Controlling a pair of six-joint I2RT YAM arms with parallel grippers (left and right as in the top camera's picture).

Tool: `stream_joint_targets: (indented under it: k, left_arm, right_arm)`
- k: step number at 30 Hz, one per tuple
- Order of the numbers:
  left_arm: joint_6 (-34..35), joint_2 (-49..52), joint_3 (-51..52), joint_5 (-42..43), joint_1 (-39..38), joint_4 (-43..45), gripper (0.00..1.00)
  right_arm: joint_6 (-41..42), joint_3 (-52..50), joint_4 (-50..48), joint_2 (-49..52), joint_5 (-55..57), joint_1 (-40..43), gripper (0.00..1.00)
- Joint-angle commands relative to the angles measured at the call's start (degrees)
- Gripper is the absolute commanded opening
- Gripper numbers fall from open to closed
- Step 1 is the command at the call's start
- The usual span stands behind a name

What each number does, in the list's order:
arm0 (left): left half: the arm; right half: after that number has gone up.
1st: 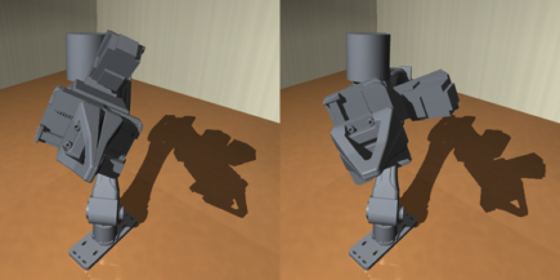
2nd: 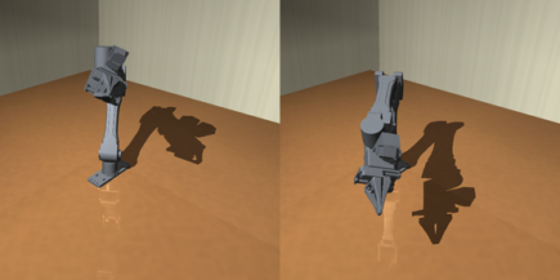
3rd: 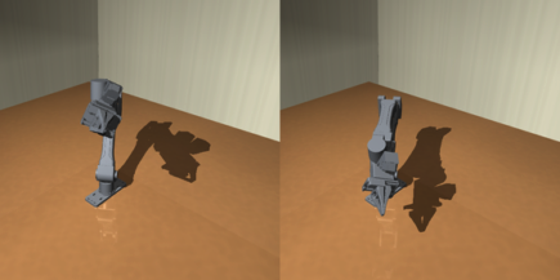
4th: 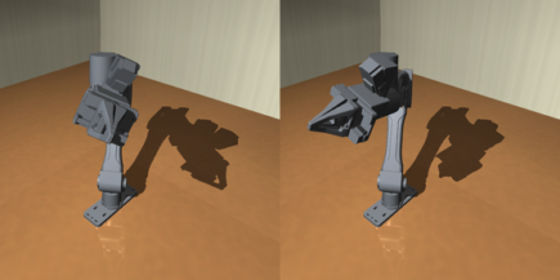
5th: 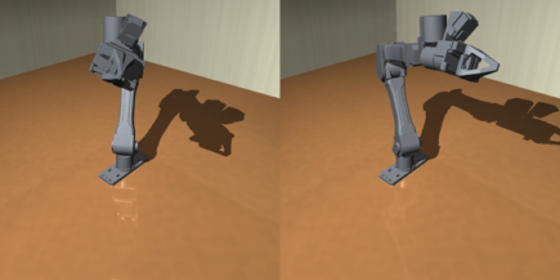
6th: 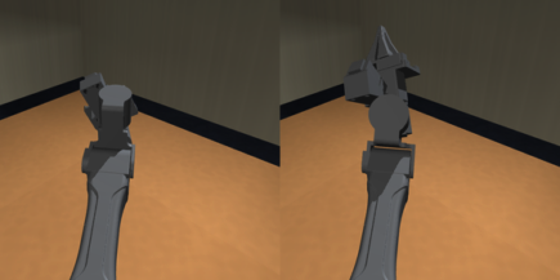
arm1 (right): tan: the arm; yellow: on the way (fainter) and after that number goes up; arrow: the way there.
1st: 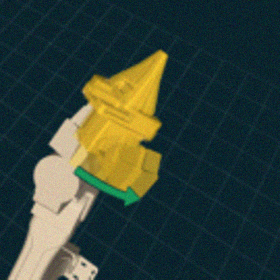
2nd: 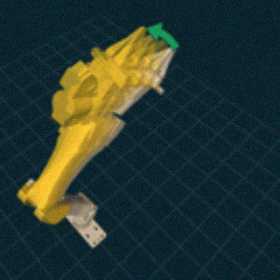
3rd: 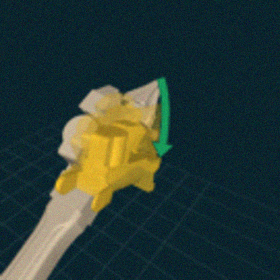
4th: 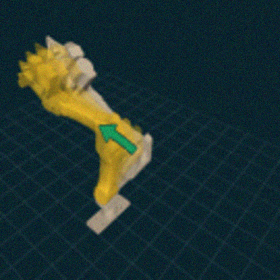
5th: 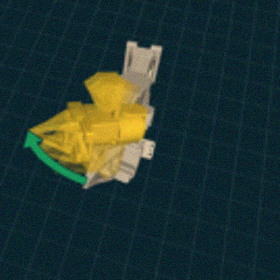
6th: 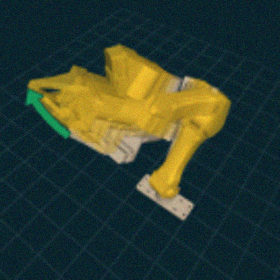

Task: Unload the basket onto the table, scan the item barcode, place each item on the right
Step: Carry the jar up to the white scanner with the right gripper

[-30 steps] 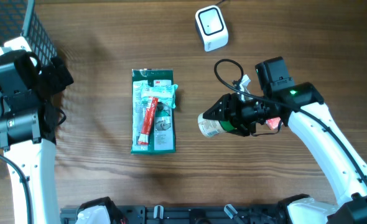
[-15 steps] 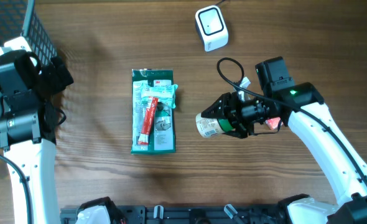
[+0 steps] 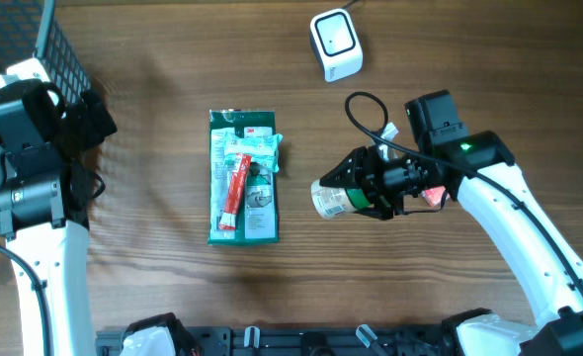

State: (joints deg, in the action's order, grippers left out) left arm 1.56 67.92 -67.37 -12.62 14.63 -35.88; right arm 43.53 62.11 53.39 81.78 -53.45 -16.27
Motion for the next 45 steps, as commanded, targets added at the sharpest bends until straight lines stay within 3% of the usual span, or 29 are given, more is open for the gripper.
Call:
stream_joint_targets:
  k: [1, 6, 10, 14, 22, 27, 36, 40, 45]
  left_arm:
    - [2.3, 2.3, 3.2, 3.1, 0.3, -3.0, 1.0]
    - [2.3, 2.3, 3.2, 3.1, 0.3, -3.0, 1.0]
    - [2.3, 2.3, 3.2, 3.1, 0.3, -3.0, 1.0]
    - [2.3, 2.3, 3.2, 3.1, 0.3, -3.0, 1.0]
    - [2.3, 2.3, 3.2, 3.1, 0.3, -3.0, 1.0]
    - [2.3, 2.3, 3.2, 3.1, 0.3, -3.0, 1.0]
    - [2.3, 2.3, 3.2, 3.1, 0.3, -3.0, 1.0]
    - [2.3, 2.3, 3.2, 3.1, 0.3, -3.0, 1.0]
    - [2.3, 2.3, 3.2, 3.1, 0.3, -3.0, 1.0]
  right_arm:
    - [-0.1, 1.2, 0.7, -1.0, 6.8, 0.1, 0.04]
    - [-0.3, 1.2, 1.6, -1.0, 19.1, 0.1, 0.04]
    - [-11.4, 1.2, 1.7, -1.0, 28.4, 0.1, 0.04]
    - [-21.9, 1.2, -0.1, -1.0, 28.3, 0.1, 0.04]
    - [-23.2, 1.2, -2.8, -1.0, 27.8, 0.1, 0.04]
    - [-33.2, 1.2, -3.3, -0.8, 28.8, -1.5, 0.05]
    - [-30.8, 2.6, -7.1, -0.4, 34.4, -5.8, 0.04]
    - [-30.9, 14.9, 1.4, -0.2, 36.2, -5.8, 0.04]
    - [-31.6, 48.1, 23.3, 7.4, 39.6, -5.8, 0.04]
